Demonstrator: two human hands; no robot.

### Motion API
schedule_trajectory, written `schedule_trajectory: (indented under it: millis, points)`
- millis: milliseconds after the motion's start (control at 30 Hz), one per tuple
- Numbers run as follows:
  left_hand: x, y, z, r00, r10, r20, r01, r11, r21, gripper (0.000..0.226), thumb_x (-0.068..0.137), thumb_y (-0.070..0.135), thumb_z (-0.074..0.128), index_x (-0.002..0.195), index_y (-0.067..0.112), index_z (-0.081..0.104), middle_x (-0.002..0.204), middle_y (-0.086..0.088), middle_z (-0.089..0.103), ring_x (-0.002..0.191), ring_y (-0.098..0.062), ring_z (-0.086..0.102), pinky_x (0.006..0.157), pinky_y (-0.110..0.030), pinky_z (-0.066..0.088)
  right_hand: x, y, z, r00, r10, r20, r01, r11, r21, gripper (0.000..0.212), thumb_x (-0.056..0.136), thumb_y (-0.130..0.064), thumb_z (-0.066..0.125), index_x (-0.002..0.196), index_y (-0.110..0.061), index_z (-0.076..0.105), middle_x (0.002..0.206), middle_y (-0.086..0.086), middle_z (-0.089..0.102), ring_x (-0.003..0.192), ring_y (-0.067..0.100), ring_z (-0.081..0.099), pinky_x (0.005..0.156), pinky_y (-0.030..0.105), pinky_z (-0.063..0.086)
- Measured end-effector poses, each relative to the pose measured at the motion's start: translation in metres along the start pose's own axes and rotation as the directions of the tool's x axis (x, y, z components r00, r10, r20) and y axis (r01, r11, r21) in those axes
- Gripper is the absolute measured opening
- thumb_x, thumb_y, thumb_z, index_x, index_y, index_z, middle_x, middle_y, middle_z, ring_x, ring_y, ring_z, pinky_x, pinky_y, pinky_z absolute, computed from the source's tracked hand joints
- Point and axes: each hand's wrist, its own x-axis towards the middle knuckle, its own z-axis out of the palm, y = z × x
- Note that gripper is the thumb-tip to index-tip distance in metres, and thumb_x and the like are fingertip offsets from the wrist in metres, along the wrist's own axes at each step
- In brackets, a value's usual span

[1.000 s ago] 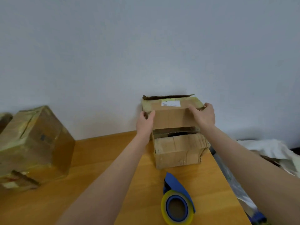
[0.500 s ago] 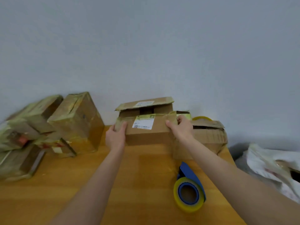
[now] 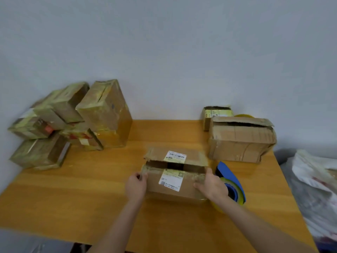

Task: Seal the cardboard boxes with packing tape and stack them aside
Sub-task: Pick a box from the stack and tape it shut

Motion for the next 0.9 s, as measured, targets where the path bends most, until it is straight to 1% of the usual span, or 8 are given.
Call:
schedule_trajectory:
  millis: [167, 233, 300, 400, 500, 633, 800, 900]
  points:
    - [-0.010, -0.015, -0.003, 0.998, 0.020, 0.060, -0.016, 0.997, -0.079, 0.054, 0.089, 0.028, 0.066, 0.134, 0.007, 0.045, 0.114, -0.010, 0.063, 0.100, -0.026, 0.060, 0.083, -0.041, 0.051, -0.006, -0.002, 0.007, 0.998, 0.003, -0.064, -0.013, 0.987, -0.158, 0.064, 0.091, -0.054, 0.055, 0.136, -0.016, 0.032, 0.106, 0.003, 0.059, 0.100, 0.026, 0.061, 0.064, 0.034, 0.049]
    - [-0.008, -0.008, -0.007, 0.984, 0.176, 0.038, -0.177, 0.983, 0.043, 0.078, 0.086, 0.025, 0.069, 0.149, 0.015, 0.024, 0.136, -0.010, 0.049, 0.118, -0.026, 0.051, 0.092, -0.042, 0.049, -0.007, -0.003, 0.009, 0.995, 0.002, -0.101, -0.015, 0.992, -0.124, 0.079, 0.087, -0.053, 0.062, 0.145, -0.016, 0.023, 0.136, 0.008, 0.044, 0.118, 0.028, 0.052, 0.077, 0.037, 0.051]
    - [-0.004, -0.001, -0.007, 0.894, 0.437, 0.099, -0.448, 0.866, 0.224, 0.093, 0.084, 0.028, 0.068, 0.154, 0.025, 0.006, 0.156, -0.006, 0.021, 0.139, -0.025, 0.030, 0.107, -0.044, 0.039, -0.007, -0.003, 0.009, 0.985, -0.078, -0.155, 0.057, 0.989, -0.136, 0.096, 0.085, -0.048, 0.067, 0.153, -0.022, 0.004, 0.154, 0.009, 0.020, 0.135, 0.030, 0.035, 0.091, 0.037, 0.049]
    - [0.000, 0.000, 0.002, 0.737, 0.592, 0.326, -0.675, 0.630, 0.382, 0.079, 0.089, 0.051, 0.048, 0.150, 0.038, -0.001, 0.159, -0.001, -0.021, 0.145, -0.024, -0.019, 0.120, -0.049, 0.009, -0.005, -0.003, 0.012, 0.976, -0.202, -0.076, 0.183, 0.962, -0.205, 0.096, 0.090, -0.050, 0.060, 0.154, -0.032, -0.010, 0.162, 0.003, -0.011, 0.148, 0.027, 0.011, 0.099, 0.034, 0.047]
    - [-0.001, -0.008, 0.011, 0.731, 0.521, 0.442, -0.682, 0.588, 0.435, 0.080, 0.075, 0.077, 0.008, 0.148, 0.044, 0.004, 0.152, -0.005, -0.036, 0.141, -0.030, -0.028, 0.117, -0.050, 0.015, -0.004, 0.001, 0.022, 0.977, -0.204, 0.060, 0.212, 0.956, -0.205, 0.082, 0.096, -0.053, 0.045, 0.155, -0.027, -0.005, 0.160, 0.004, -0.023, 0.149, 0.023, 0.015, 0.102, 0.035, 0.044]
    - [-0.004, -0.006, 0.010, 0.739, 0.443, 0.508, -0.672, 0.543, 0.504, 0.089, 0.066, 0.088, 0.004, 0.144, 0.047, -0.002, 0.148, -0.007, -0.037, 0.142, -0.031, -0.024, 0.116, -0.051, 0.016, -0.002, -0.002, 0.026, 0.983, -0.179, 0.036, 0.182, 0.962, -0.202, 0.075, 0.097, -0.051, 0.046, 0.156, -0.027, 0.007, 0.161, 0.005, -0.016, 0.143, 0.026, 0.030, 0.096, 0.037, 0.049]
    - [-0.010, -0.010, 0.010, 0.748, 0.433, 0.504, -0.660, 0.564, 0.495, 0.104, 0.055, 0.094, -0.006, 0.147, 0.050, 0.012, 0.155, 0.001, -0.019, 0.143, -0.021, -0.023, 0.115, -0.049, 0.028, -0.006, 0.002, 0.023, 0.986, -0.165, 0.000, 0.161, 0.960, -0.228, 0.070, 0.091, -0.054, 0.056, 0.150, -0.030, 0.027, 0.154, 0.008, 0.011, 0.133, 0.029, 0.038, 0.098, 0.039, 0.048]
    - [-0.014, -0.009, 0.010, 0.759, 0.403, 0.512, -0.643, 0.589, 0.490, 0.091, 0.065, 0.088, 0.012, 0.147, 0.049, 0.018, 0.159, 0.002, -0.011, 0.143, -0.018, -0.021, 0.115, -0.047, 0.025, -0.005, 0.014, 0.019, 0.980, -0.197, 0.013, 0.196, 0.961, -0.193, 0.062, 0.090, -0.054, 0.057, 0.145, -0.032, 0.039, 0.149, 0.003, 0.021, 0.131, 0.026, 0.039, 0.097, 0.038, 0.048]
